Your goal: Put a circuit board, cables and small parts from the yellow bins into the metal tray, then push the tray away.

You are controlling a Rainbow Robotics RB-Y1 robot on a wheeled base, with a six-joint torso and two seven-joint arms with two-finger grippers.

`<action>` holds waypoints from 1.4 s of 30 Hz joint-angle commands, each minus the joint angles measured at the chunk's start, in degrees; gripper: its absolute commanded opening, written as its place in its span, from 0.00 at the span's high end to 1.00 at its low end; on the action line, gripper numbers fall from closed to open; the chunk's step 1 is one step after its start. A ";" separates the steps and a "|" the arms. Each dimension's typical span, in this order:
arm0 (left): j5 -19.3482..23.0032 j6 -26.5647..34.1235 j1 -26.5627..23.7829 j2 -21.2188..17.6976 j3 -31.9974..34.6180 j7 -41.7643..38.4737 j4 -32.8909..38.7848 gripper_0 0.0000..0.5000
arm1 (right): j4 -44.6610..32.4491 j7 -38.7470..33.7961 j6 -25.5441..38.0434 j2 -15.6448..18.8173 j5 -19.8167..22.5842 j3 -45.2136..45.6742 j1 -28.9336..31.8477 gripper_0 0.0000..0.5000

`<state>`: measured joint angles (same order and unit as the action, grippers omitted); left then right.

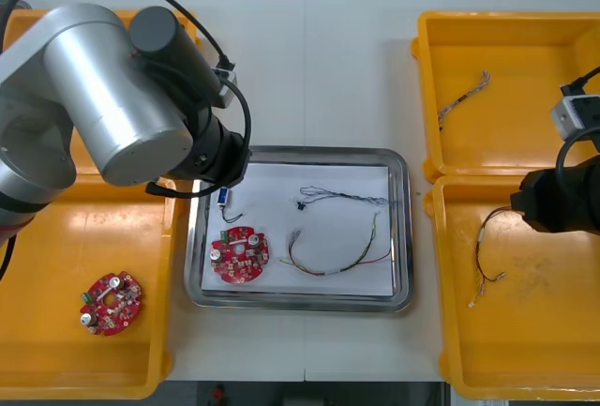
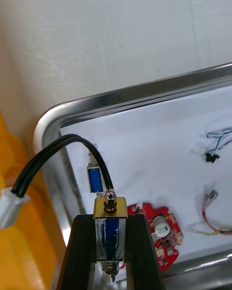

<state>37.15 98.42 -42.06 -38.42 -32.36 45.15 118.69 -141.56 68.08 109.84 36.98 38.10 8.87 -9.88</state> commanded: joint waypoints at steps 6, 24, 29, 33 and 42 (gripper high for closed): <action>-4.89 -9.91 -2.33 3.61 -7.89 -5.51 -7.51 1.00 | 6.03 -0.31 0.16 2.92 7.69 9.06 3.73 0.00; -8.05 -15.54 -2.24 5.19 -13.96 -8.32 -11.29 0.99 | 10.87 0.13 0.16 7.49 9.88 11.35 6.01 0.00; -8.14 -15.62 -2.24 5.19 -14.13 -8.76 -11.29 0.27 | 10.96 -0.14 0.16 7.75 10.15 11.35 5.40 0.00; -8.41 -15.62 -2.24 5.10 -14.13 -8.94 -11.29 0.00 | 11.31 -0.14 0.16 7.66 10.23 11.35 4.96 0.00; -8.32 -14.66 -2.33 5.10 -12.29 -9.29 -10.58 0.00 | 11.75 0.13 0.16 7.75 12.08 9.94 3.73 0.00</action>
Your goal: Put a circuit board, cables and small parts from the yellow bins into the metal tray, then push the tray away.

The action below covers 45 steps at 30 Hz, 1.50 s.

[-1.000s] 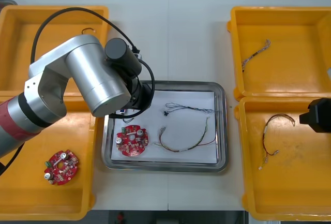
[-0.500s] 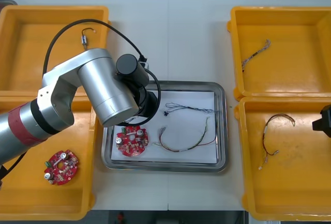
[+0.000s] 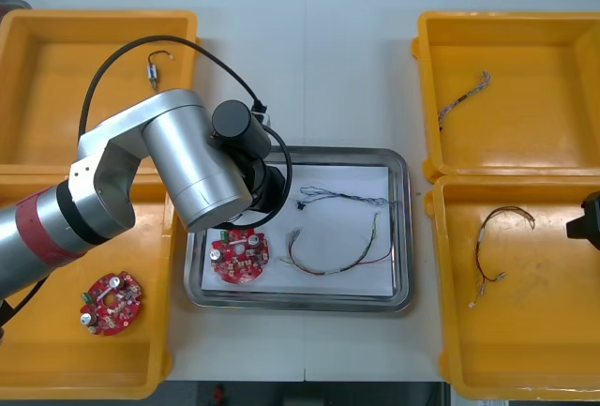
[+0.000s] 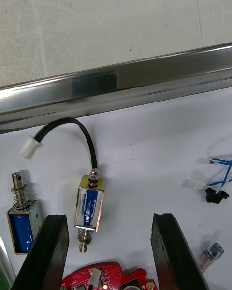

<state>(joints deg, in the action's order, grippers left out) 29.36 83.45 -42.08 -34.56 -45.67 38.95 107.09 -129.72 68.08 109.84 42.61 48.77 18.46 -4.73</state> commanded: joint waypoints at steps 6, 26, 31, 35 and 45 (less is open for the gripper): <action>1.49 6.11 -2.31 0.90 7.35 -2.30 4.44 0.00 | -0.09 0.04 0.16 2.31 2.38 -4.14 -5.90 0.00; 23.99 26.55 1.91 -10.97 41.36 16.68 13.76 0.00 | -0.36 0.48 0.16 3.10 4.32 -26.37 -24.62 0.00; 26.54 26.55 7.97 -14.48 48.57 22.40 15.51 0.00 | -0.62 0.48 0.16 2.66 6.43 -31.47 -27.87 0.00; 26.63 26.55 13.42 -16.68 52.88 26.70 16.48 0.00 | -0.62 0.48 0.16 1.43 8.10 -35.60 -30.77 0.00; 27.95 26.55 27.40 -18.35 64.13 33.82 17.98 0.00 | -0.71 2.15 -0.07 -6.48 2.38 -51.16 -39.91 0.00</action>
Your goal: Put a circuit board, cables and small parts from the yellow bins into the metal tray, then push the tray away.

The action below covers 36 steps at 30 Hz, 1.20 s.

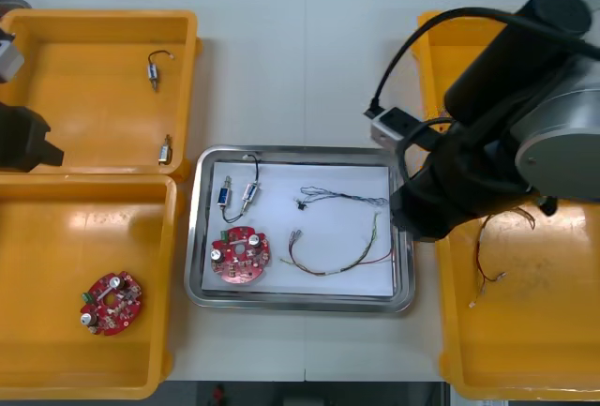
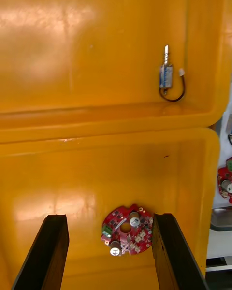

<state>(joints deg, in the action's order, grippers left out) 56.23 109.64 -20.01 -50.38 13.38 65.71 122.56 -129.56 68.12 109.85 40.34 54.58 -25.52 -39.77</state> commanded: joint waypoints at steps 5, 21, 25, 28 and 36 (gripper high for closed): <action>1.08 -0.21 10.35 -2.53 8.42 7.94 4.00 0.00 | -0.87 3.77 -4.90 -6.50 -7.73 -14.38 -6.90 0.00; 0.20 -3.64 16.59 -2.27 10.62 8.73 6.64 0.00 | 8.45 24.52 -17.91 -11.69 -15.03 -30.55 -9.97 0.00; -0.42 -3.55 16.59 -2.27 9.74 8.47 6.55 0.00 | 9.24 24.60 -18.97 -11.77 -15.99 -33.89 -10.15 0.00; -0.42 -3.55 16.59 -2.27 9.74 8.47 6.55 0.00 | 9.24 24.34 -18.97 -11.86 -17.14 -36.18 -10.06 0.00; -0.42 -3.55 16.59 -2.27 9.74 8.47 6.55 0.00 | 10.65 23.90 -18.70 -13.27 -18.63 -38.37 -8.04 0.00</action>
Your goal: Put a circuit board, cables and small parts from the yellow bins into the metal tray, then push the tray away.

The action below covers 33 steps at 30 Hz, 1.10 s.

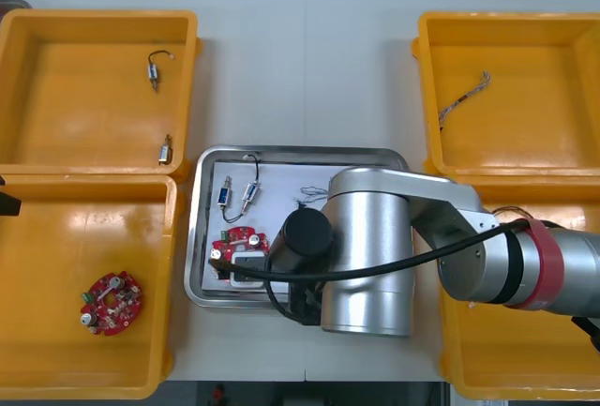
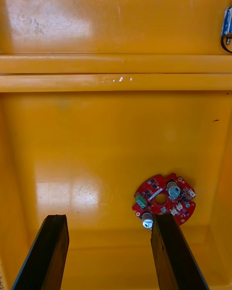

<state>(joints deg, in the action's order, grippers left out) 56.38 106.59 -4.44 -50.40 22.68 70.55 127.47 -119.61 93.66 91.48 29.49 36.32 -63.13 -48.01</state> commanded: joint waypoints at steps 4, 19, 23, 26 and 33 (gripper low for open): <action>-0.57 -0.50 1.01 -2.25 0.44 3.63 1.64 0.00 | 1.49 -1.55 -0.25 -3.39 -0.72 -0.86 0.99 0.00; -0.57 -0.50 1.01 -2.25 0.44 3.63 1.64 0.00 | 3.16 -1.82 -0.07 -4.62 -4.33 -4.99 3.01 0.00; -0.57 -0.50 1.01 -2.25 0.44 3.63 1.64 0.00 | 3.16 -2.08 0.02 -4.97 -5.82 -5.87 3.89 0.00; -0.57 -0.50 1.01 -2.25 0.44 3.63 1.64 0.00 | 3.60 -2.25 -0.07 -5.41 -7.14 -6.48 4.07 0.00; -0.57 -0.50 1.01 -2.25 0.44 3.63 1.64 0.00 | 7.38 -2.61 -0.86 -7.35 -7.14 -6.66 4.07 0.00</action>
<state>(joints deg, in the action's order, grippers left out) 56.35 106.59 -4.44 -50.40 22.68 70.55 127.49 -112.65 93.40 91.47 24.38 29.66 -68.85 -44.55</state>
